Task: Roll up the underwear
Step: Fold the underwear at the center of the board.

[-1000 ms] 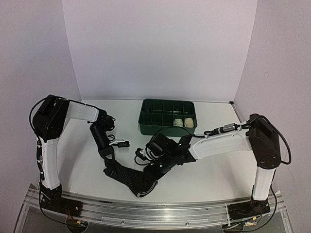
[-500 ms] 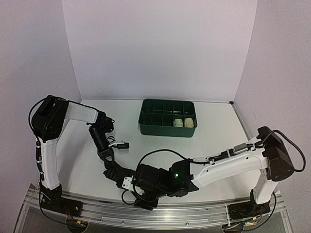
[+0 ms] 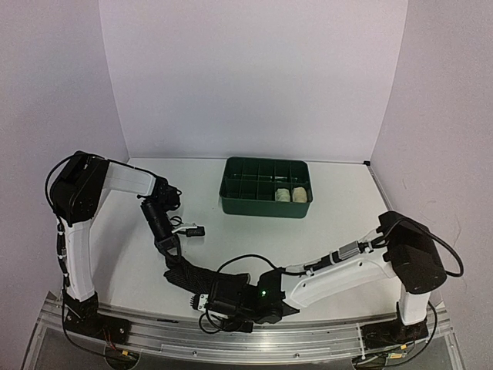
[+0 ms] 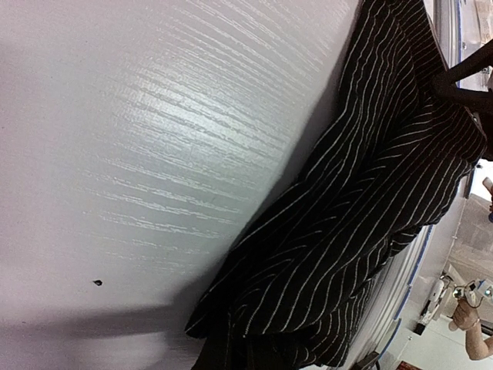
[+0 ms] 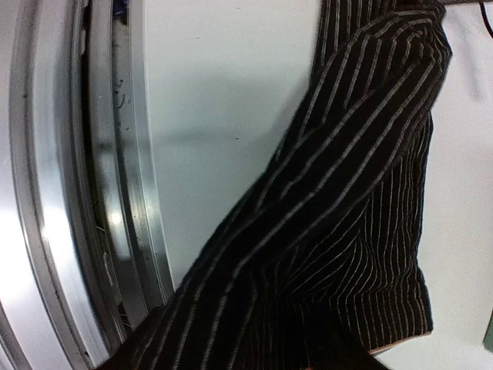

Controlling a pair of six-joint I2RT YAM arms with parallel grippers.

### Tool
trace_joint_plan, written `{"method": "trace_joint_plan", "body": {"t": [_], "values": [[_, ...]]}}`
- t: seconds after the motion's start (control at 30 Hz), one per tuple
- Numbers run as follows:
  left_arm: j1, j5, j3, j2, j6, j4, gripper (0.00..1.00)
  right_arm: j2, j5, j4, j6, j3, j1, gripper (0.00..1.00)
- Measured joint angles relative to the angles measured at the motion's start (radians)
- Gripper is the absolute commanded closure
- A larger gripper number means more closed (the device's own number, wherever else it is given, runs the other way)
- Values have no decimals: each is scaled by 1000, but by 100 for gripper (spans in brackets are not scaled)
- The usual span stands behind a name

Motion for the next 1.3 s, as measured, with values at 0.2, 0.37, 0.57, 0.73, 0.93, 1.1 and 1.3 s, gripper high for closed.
{"method": "trace_joint_plan", "body": {"t": [0.2,0.37,0.57,0.73,0.93,1.1,1.3], "values": [[0,0,0,0,4,0,100,2,19,-2,30,16,0,49],[0,0,1,0,5,-3,100,2,22,1,55,35,0,53],[0,0,1,0,5,-3,100,2,25,4,83,52,0,70],[0,0,1,0,6,-3,100,2,22,5,99,53,0,99],[-1,-4,1,-3,22,-5,100,-28,-85,32,198,25,-40,100],[-7,-34,-6,-20,39,-5,100,-131,-309,179,431,-161,-213,100],[-8,-62,-35,-41,61,-14,100,-134,-520,376,685,-300,-355,100]]}}
